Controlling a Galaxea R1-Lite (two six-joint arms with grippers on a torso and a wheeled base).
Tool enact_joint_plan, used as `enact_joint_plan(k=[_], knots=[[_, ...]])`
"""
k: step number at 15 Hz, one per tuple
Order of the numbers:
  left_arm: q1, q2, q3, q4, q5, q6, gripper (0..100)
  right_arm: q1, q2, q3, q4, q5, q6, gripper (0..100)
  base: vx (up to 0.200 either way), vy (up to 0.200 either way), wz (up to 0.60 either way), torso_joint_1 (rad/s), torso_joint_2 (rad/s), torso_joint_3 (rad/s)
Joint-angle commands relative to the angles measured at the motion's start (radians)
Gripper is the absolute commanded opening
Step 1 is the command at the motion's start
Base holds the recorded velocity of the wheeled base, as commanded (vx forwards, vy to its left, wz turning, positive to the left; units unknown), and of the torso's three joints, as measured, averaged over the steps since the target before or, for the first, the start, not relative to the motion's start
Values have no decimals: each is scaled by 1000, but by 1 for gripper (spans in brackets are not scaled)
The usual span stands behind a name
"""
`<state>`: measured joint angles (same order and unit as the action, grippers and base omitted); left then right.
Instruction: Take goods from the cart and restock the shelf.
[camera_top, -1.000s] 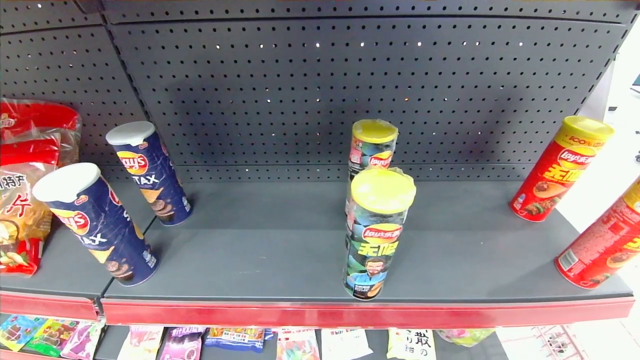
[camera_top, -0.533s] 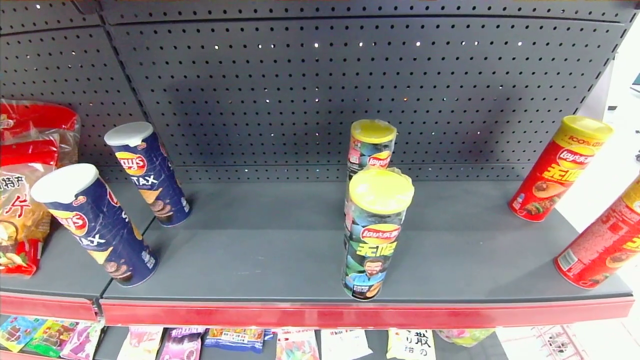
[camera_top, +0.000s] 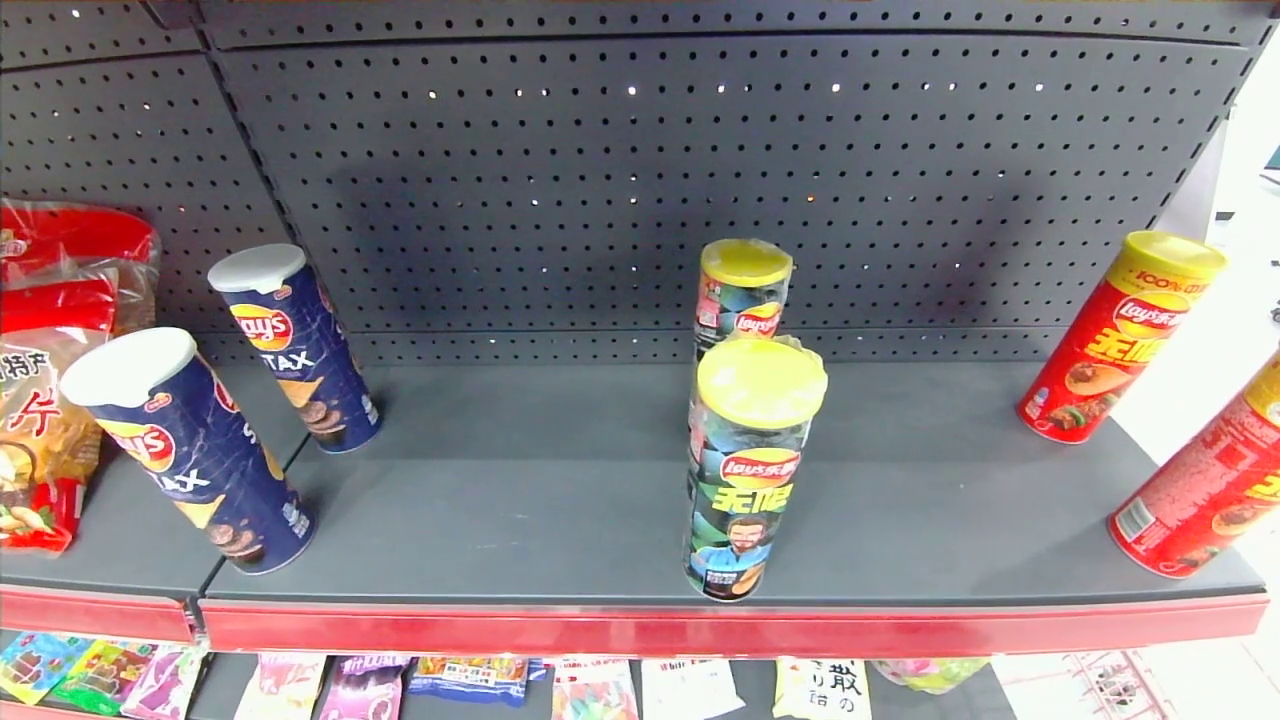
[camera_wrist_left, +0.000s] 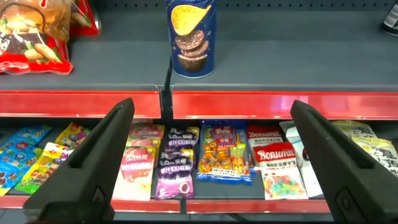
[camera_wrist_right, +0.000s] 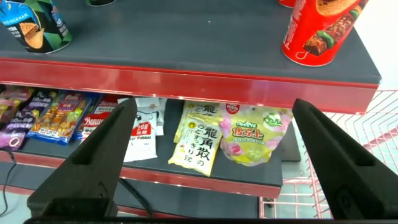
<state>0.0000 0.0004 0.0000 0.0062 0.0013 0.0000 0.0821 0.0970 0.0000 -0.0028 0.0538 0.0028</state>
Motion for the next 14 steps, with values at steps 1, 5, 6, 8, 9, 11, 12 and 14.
enact_joint_plan(k=[1,5,6,8,9,11,12,14], knots=[[0,0,0,0,0,2,100,1,0,0,0,3,-1,100,0,0,0,0,0,0],[0,0,0,0,0,0,100,111,331,-474,-2,104,183,100,0,0,0,0,0,0],[0,0,0,0,0,0,100,133,463,-592,32,146,126,100,0,0,0,0,0,0],[0,0,0,0,0,0,100,249,633,-598,40,288,85,100,0,0,0,0,0,0],[0,0,0,0,0,0,100,274,699,-598,40,287,85,100,0,0,0,0,0,0],[0,0,0,0,0,0,100,295,915,-611,26,288,74,100,0,0,0,0,0,0],[0,0,0,0,0,0,100,306,994,-614,20,288,72,100,0,0,0,0,0,0],[0,0,0,0,0,0,100,314,1170,-594,-108,273,72,100,0,0,0,0,0,0]])
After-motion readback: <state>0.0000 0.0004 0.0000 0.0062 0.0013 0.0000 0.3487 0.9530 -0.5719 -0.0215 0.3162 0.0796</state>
